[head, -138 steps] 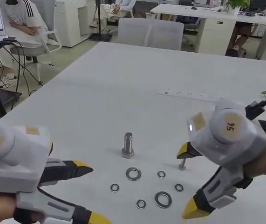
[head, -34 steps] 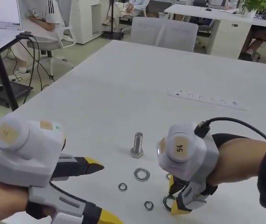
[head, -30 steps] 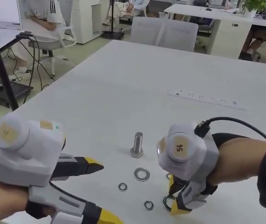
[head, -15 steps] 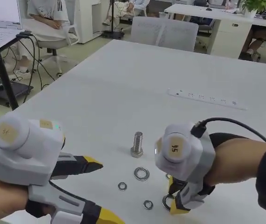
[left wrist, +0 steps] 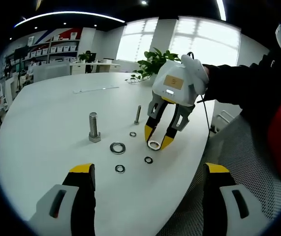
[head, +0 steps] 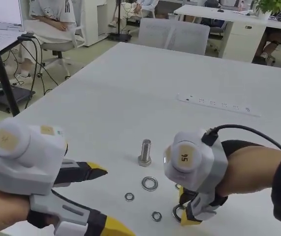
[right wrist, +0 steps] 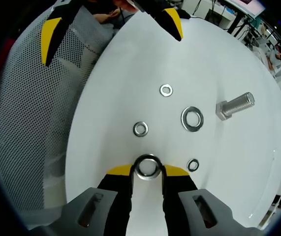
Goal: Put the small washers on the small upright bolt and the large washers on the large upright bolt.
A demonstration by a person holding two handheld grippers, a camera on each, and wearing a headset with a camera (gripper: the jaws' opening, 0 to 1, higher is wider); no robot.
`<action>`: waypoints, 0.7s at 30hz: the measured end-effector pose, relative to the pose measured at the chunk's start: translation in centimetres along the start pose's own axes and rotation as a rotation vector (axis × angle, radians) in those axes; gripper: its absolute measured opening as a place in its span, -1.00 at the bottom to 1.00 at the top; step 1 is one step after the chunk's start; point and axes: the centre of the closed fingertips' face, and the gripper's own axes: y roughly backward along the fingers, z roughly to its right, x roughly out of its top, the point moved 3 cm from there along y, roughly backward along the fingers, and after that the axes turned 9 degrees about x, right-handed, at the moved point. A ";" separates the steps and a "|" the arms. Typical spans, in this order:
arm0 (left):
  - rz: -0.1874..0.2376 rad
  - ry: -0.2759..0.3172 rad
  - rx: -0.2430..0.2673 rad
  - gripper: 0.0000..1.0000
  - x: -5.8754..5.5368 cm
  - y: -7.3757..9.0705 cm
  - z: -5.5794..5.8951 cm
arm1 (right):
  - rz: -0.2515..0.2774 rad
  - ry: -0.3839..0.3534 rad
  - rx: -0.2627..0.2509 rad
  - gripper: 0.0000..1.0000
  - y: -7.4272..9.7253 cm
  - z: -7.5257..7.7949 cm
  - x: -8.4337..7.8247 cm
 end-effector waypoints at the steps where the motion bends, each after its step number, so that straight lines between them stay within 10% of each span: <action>1: 0.001 -0.002 0.005 0.81 0.0 0.0 -0.1 | -0.001 0.000 -0.001 -0.54 0.0 0.0 0.0; 21: 0.042 -0.031 0.100 0.80 0.7 0.5 -1.5 | -0.007 -0.001 -0.002 -0.54 0.4 0.0 0.0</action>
